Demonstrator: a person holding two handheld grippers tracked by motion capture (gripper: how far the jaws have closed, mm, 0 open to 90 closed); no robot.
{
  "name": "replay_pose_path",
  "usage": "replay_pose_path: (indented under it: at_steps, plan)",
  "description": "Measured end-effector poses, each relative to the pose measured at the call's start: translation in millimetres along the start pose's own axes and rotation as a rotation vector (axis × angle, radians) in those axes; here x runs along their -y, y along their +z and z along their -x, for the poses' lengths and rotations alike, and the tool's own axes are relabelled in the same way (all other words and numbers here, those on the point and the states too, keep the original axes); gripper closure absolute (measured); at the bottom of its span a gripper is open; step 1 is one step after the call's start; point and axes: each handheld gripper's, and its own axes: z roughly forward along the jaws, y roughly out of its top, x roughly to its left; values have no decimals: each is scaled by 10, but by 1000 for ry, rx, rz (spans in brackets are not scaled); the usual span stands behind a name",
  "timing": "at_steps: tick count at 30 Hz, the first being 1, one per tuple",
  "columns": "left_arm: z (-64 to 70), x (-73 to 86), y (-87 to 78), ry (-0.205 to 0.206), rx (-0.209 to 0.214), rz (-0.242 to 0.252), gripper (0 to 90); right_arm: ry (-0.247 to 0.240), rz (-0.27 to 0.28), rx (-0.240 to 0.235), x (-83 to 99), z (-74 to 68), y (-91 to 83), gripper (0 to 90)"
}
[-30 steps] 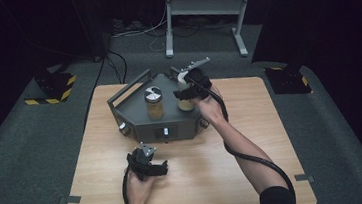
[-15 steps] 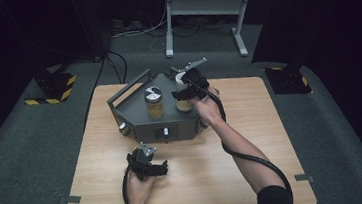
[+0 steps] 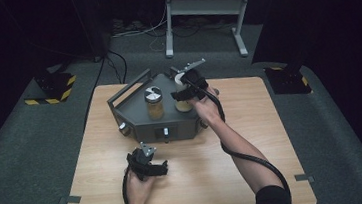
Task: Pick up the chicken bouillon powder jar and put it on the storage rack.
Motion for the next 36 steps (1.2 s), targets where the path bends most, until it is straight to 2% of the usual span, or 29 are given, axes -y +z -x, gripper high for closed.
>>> replay_pose_path:
  at_steps: [21, 31, 36]
  plan:
    - [-1, 1, 0, 0, 1, 0, 3, 9, 22, 3, 74, -7, -7, 319]
    - [1, 0, 0, 0, 0, 0, 4, 22, 27, -2, 86, 0, -9, 183]
    - [1, 1, 0, -1, 0, 0, 4, 14, 37, 10, 110, -31, -16, 134]
